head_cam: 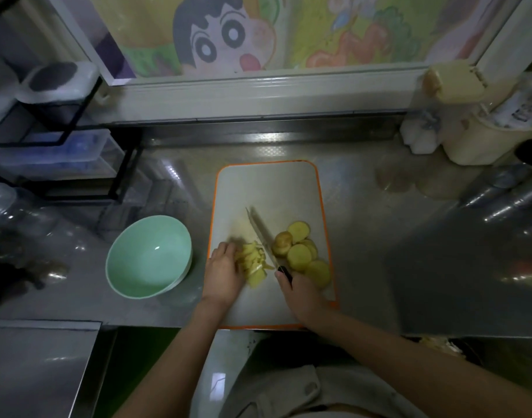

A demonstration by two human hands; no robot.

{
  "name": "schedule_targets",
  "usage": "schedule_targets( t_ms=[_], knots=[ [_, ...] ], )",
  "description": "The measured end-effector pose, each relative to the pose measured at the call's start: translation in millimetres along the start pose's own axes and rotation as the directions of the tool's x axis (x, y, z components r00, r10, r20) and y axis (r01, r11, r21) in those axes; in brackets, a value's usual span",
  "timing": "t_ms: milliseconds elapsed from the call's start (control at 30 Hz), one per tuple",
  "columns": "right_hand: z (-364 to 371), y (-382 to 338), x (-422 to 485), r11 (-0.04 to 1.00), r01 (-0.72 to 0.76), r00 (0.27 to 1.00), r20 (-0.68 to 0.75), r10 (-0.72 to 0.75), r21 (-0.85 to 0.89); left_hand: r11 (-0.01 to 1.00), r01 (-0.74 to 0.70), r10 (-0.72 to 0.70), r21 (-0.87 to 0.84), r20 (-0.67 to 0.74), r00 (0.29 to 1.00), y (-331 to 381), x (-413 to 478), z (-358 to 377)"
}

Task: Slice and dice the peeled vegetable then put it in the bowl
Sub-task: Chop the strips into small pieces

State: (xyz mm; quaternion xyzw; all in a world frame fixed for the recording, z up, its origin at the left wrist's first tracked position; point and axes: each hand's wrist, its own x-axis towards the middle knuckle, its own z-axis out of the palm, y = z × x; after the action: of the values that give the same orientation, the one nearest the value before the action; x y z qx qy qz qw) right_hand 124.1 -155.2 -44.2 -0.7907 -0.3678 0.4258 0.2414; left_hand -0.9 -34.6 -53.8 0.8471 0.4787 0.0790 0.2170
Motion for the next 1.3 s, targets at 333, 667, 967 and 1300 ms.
schedule_targets(
  t_ms=[333, 667, 967, 1300],
  knots=[
    [8.3, -9.9, -2.9, 0.997, -0.047, 0.997, -0.062, 0.051, 0.058, 0.994, -0.088, 0.078, 0.062, 0.16, 0.984, -7.9, 34.9, 9.2],
    [13.7, -11.5, -4.9, 0.997, -0.072, 0.989, -0.129, 0.075, 0.029, 0.999, -0.022, 0.025, -0.042, 0.074, 0.997, -15.2, 44.9, 5.2],
    [26.5, -10.8, -6.6, 1.0, -0.023, 0.968, -0.251, 0.019, -0.017, 0.994, 0.007, -0.005, -0.107, 0.024, 1.0, -24.3, 4.9, 15.3],
    [19.9, -14.6, -8.5, 1.0, -0.019, 0.985, -0.171, 0.015, -0.021, 0.996, 0.0, -0.001, -0.087, -0.017, 1.0, -7.5, 8.4, 16.3]
  ],
)
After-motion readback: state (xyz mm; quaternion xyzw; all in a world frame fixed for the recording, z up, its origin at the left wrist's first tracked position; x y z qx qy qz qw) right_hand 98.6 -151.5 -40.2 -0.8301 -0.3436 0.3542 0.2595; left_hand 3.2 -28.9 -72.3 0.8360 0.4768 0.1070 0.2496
